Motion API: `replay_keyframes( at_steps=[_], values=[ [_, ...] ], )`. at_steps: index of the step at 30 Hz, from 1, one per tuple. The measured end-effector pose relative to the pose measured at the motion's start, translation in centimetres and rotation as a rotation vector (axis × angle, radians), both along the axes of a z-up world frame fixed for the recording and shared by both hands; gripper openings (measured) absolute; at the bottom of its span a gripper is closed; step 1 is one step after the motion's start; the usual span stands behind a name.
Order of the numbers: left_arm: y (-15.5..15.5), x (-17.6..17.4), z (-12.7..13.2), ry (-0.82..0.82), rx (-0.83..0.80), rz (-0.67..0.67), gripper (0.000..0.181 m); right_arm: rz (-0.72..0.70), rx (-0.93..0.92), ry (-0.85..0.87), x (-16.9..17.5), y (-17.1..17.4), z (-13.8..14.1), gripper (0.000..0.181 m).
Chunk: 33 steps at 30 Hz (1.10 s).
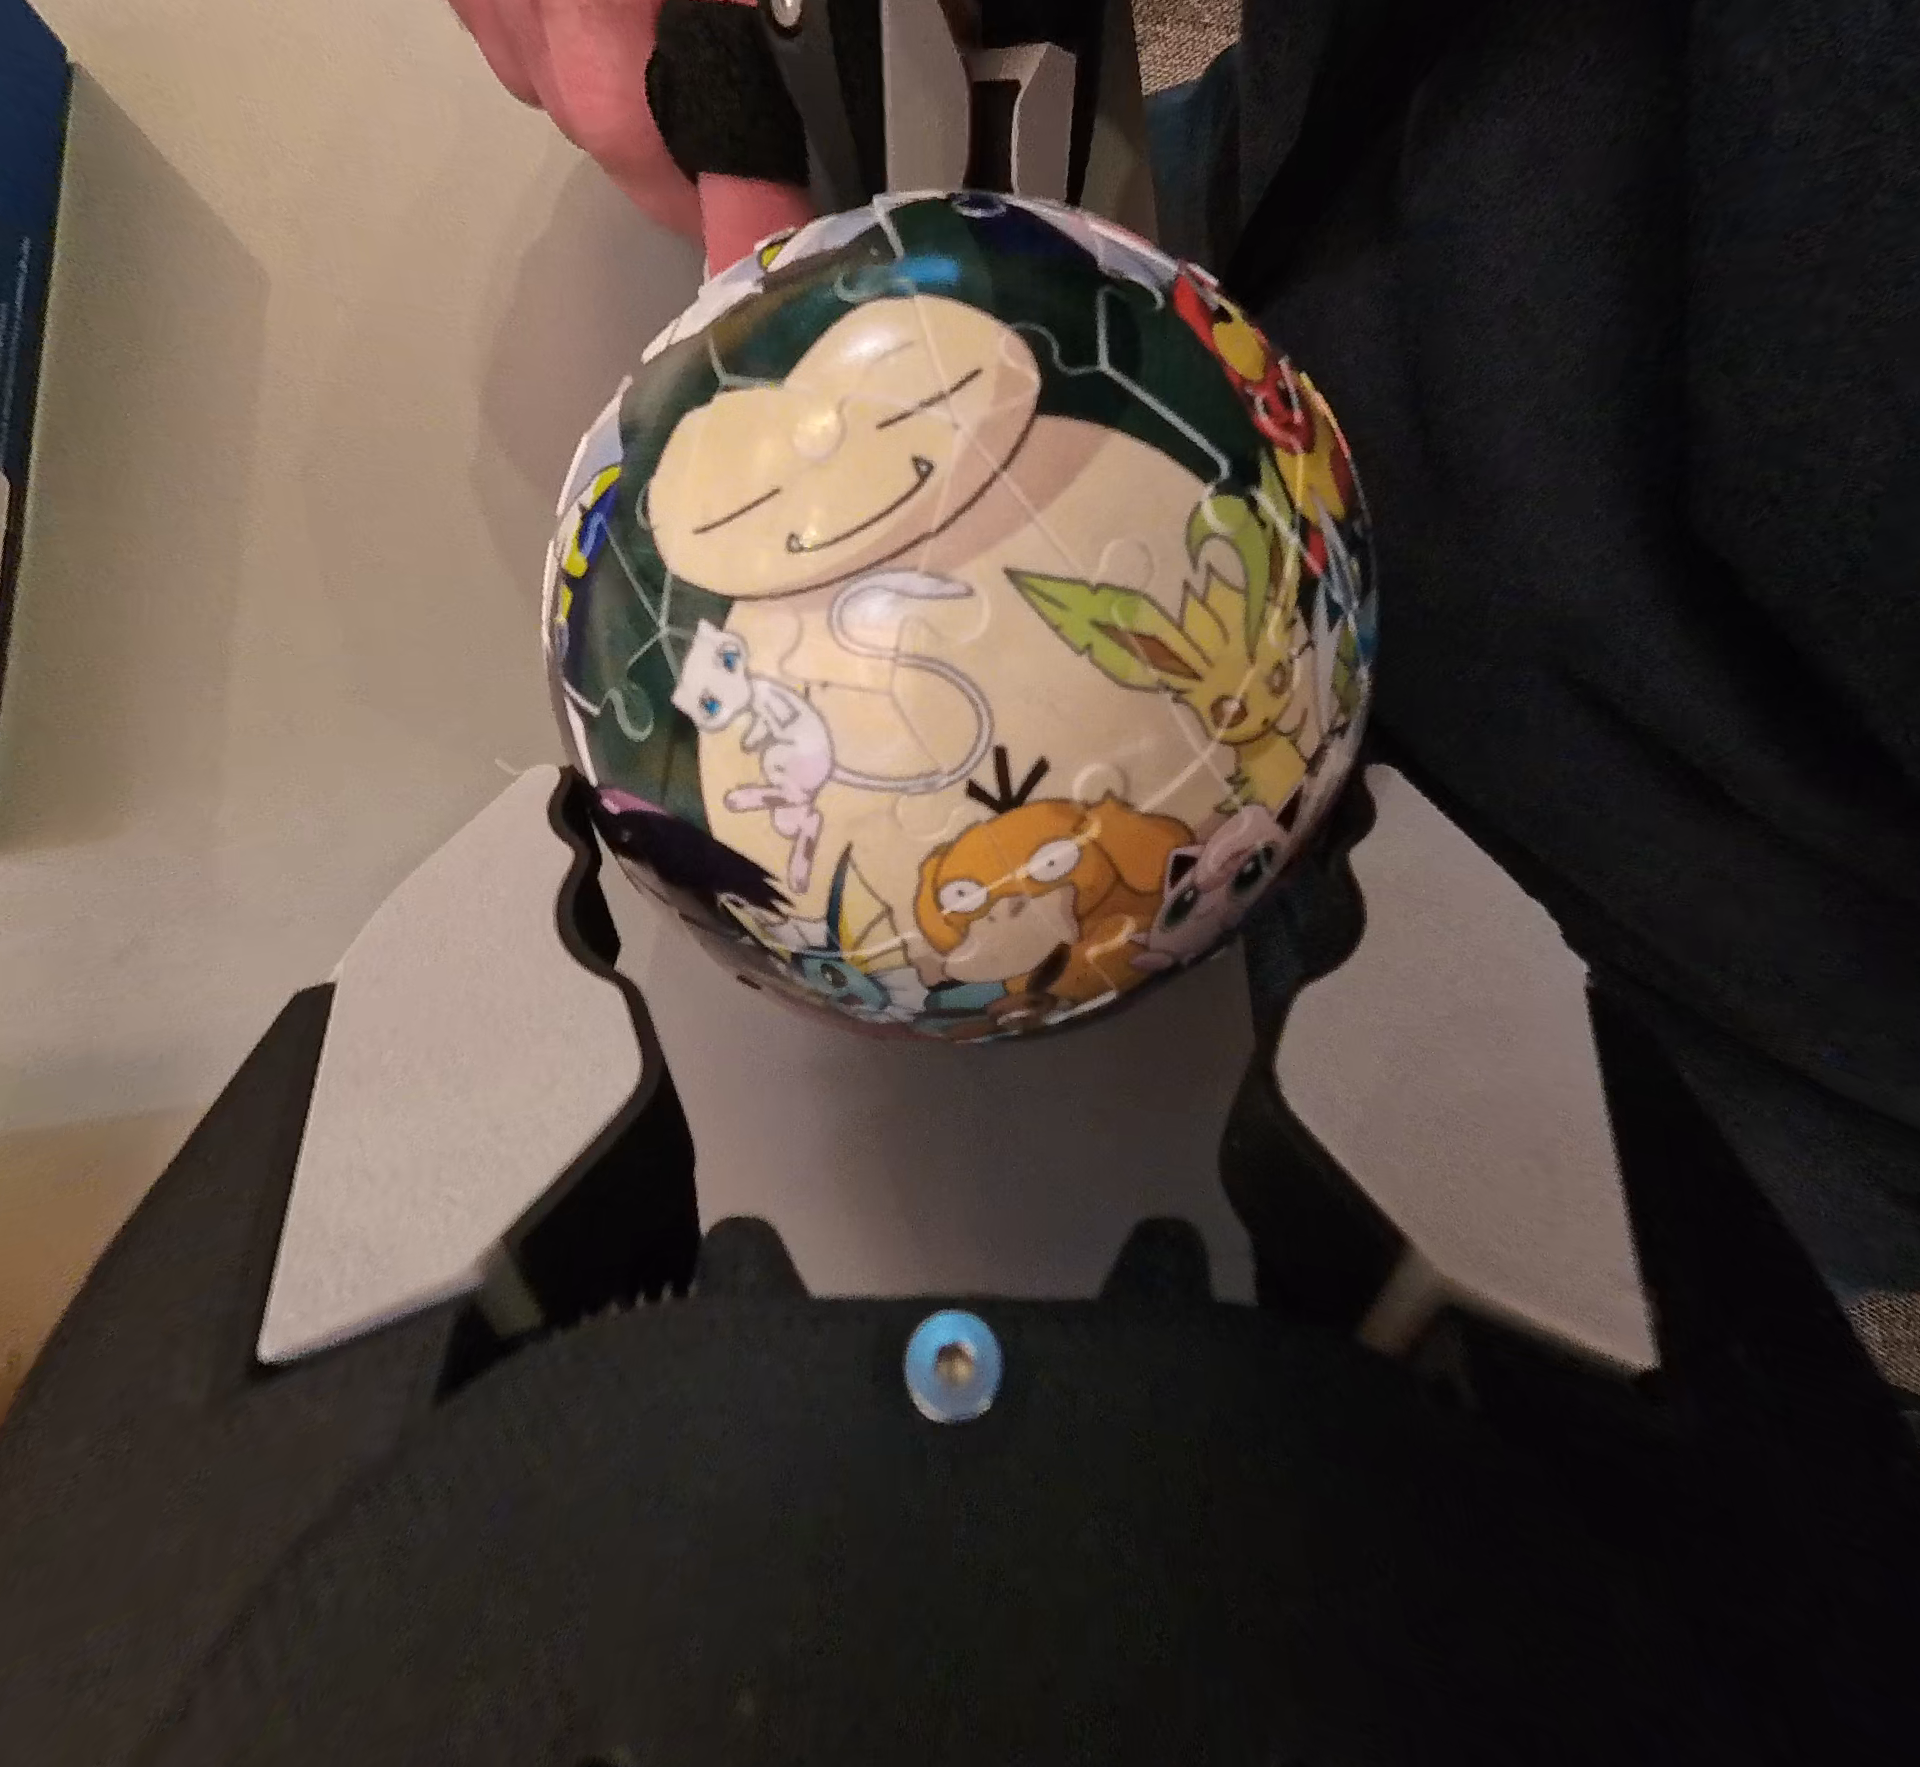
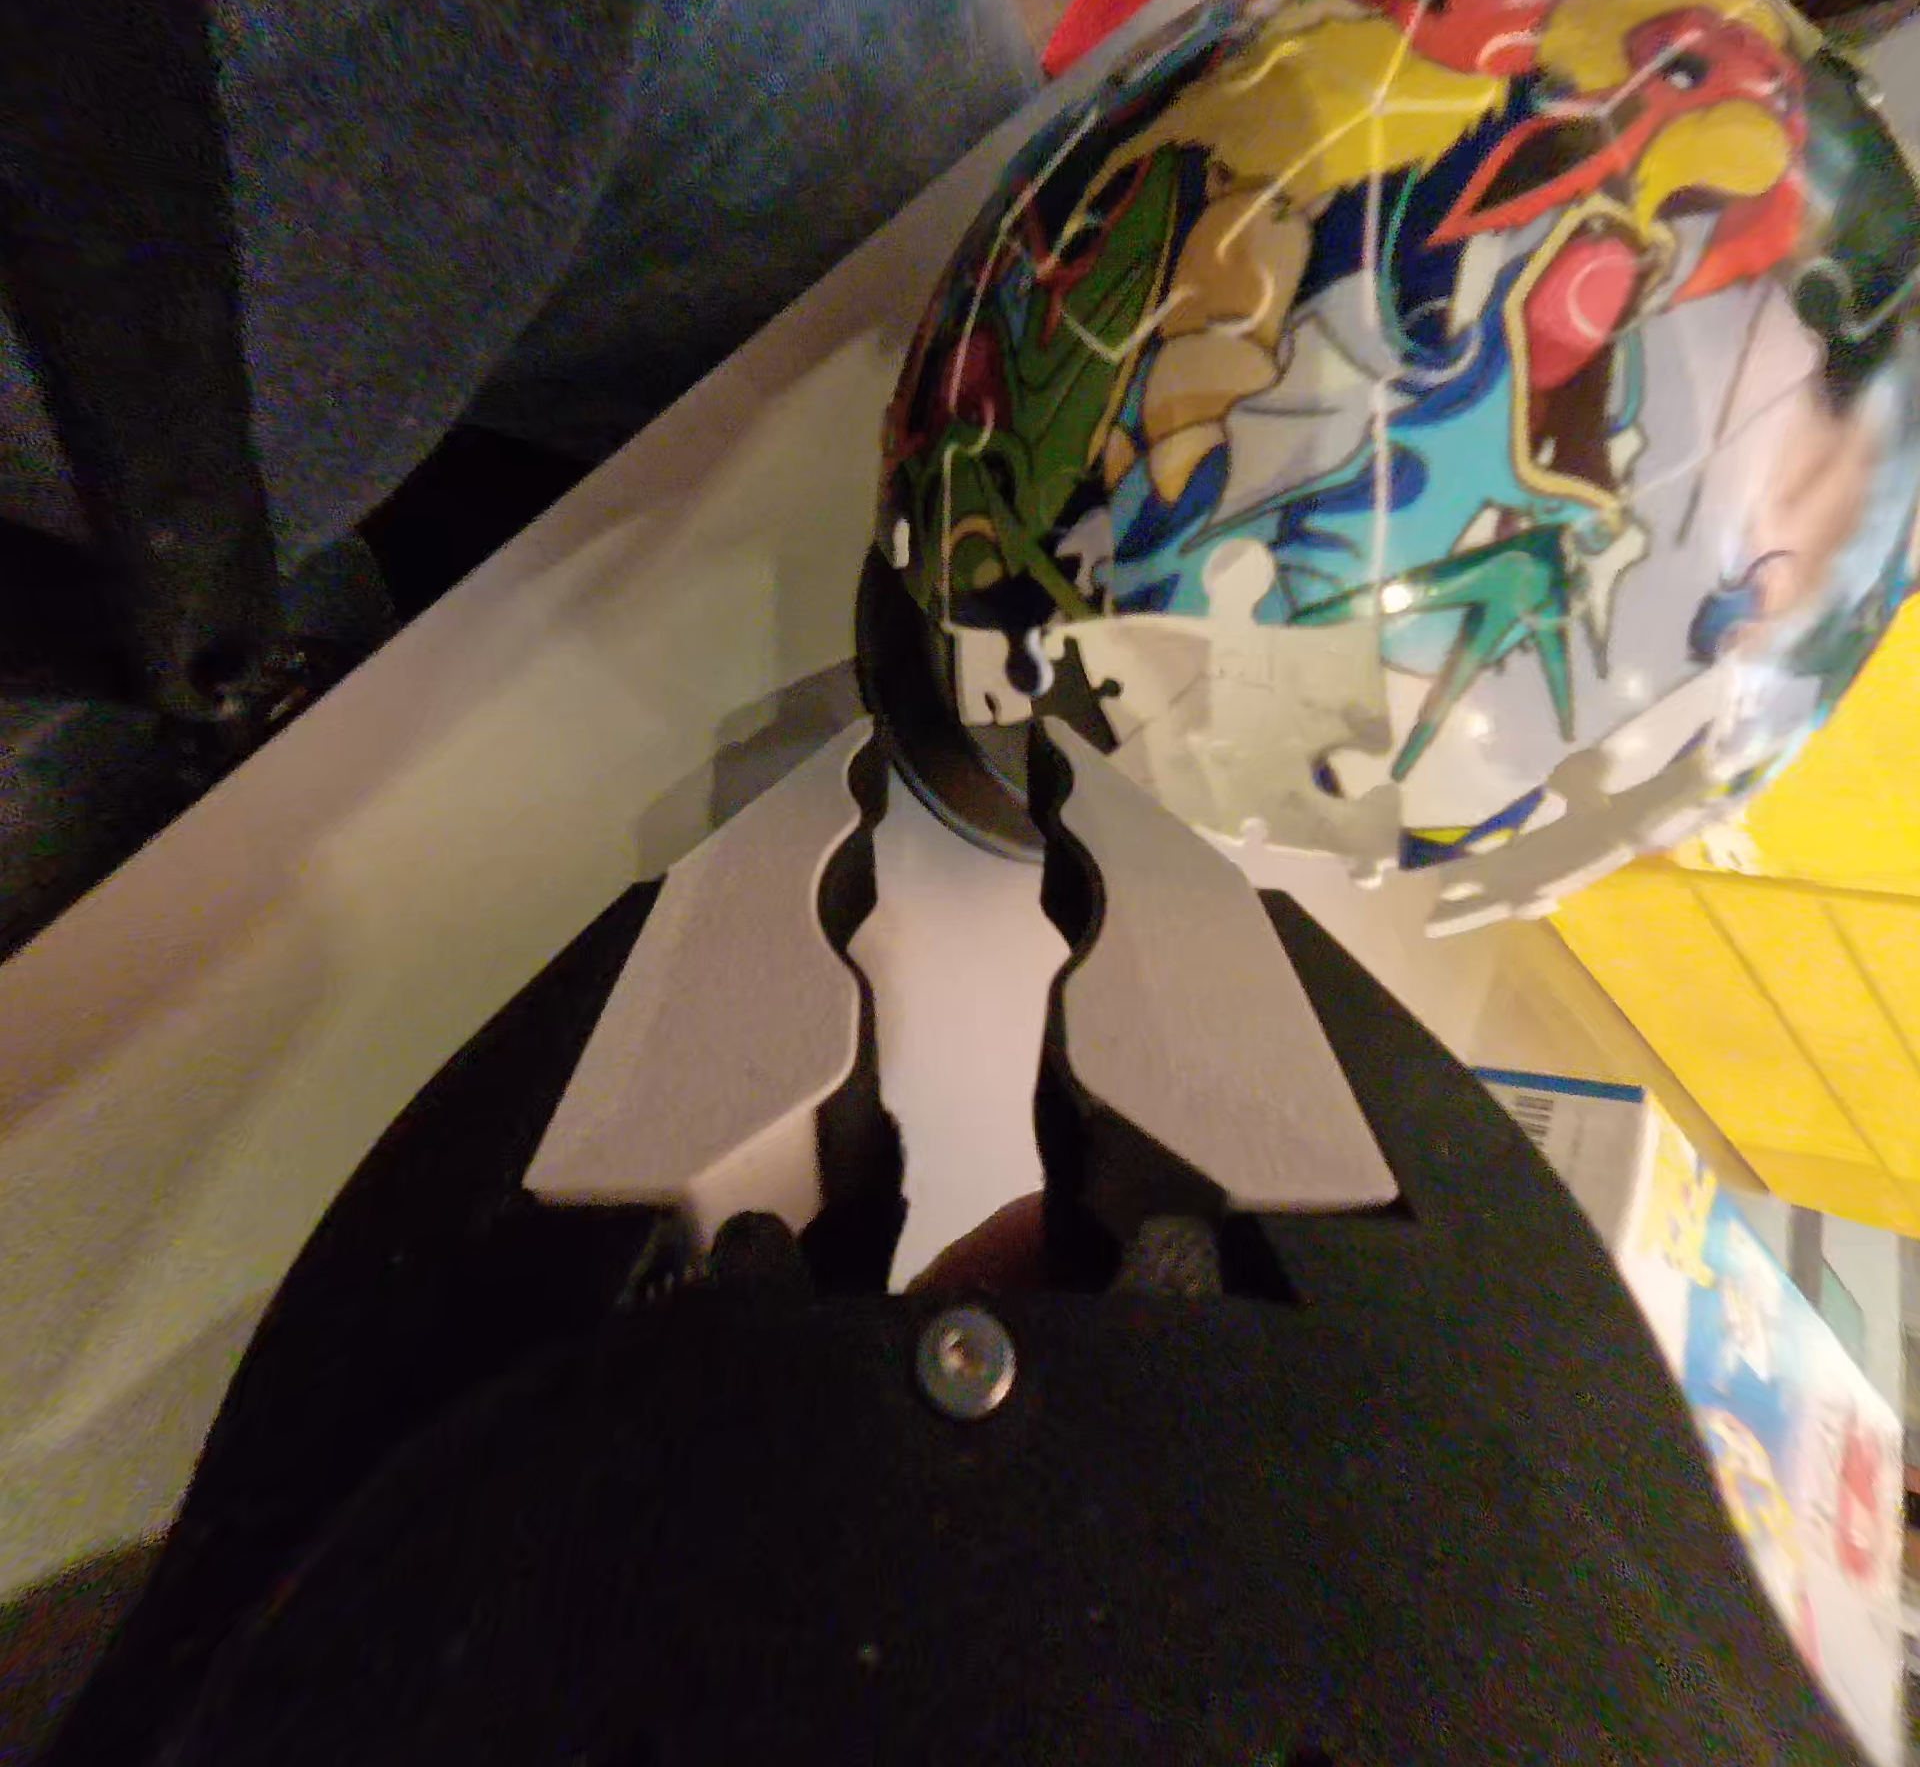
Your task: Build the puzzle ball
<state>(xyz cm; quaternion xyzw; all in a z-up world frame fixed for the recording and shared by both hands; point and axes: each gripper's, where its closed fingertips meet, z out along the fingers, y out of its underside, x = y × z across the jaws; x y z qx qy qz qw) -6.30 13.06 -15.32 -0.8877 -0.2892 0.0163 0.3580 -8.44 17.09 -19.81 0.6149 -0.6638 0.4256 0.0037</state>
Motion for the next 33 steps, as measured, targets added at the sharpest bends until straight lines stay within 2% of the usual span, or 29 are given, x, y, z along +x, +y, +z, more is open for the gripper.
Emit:
replay_keyframes(
  at_steps=[2, 5, 7, 13, 14, 19, 23, 26, 33],
  values=[
    [0.0, 0.0, 0.0, 0.000, 0.001, 0.001, 0.129, 0.005, 0.018, -0.033, 0.6, 0.0, 0.1, 0.032],
    [0.0, 0.0, 0.0, -0.001, 0.000, 0.000, 0.129, 0.005, 0.059, -0.054, 1.3, -0.2, -0.4, 0.031],
    [0.0, -0.1, 0.0, -0.002, 0.000, -0.002, 0.129, 0.014, 0.091, -0.058, 1.6, 0.0, -0.7, 0.020],
    [0.0, 0.0, -0.1, -0.001, -0.001, -0.001, 0.129, -0.005, 0.100, -0.093, 1.6, 0.1, -0.7, 0.018],
    [0.0, 0.0, -0.1, -0.001, -0.001, -0.001, 0.129, -0.012, 0.097, -0.108, 1.5, 0.0, -0.5, 0.011],
    [0.1, 0.0, -0.1, -0.001, 0.003, -0.004, 0.129, -0.003, 0.100, -0.135, 1.2, 0.4, 0.0, 0.000],
    [0.2, -0.1, -0.2, 0.000, 0.003, -0.007, 0.129, -0.013, 0.089, -0.154, 0.9, 0.7, 0.2, 0.001],
    [0.3, -0.1, -0.2, 0.000, 0.003, -0.007, 0.129, -0.021, 0.086, -0.152, 0.6, 0.8, 0.1, 0.016],
    [0.3, -0.2, -0.2, -0.005, -0.007, -0.008, 0.129, -0.011, 0.057, -0.093, 0.6, 0.3, -0.5, 0.023]
  ],
)
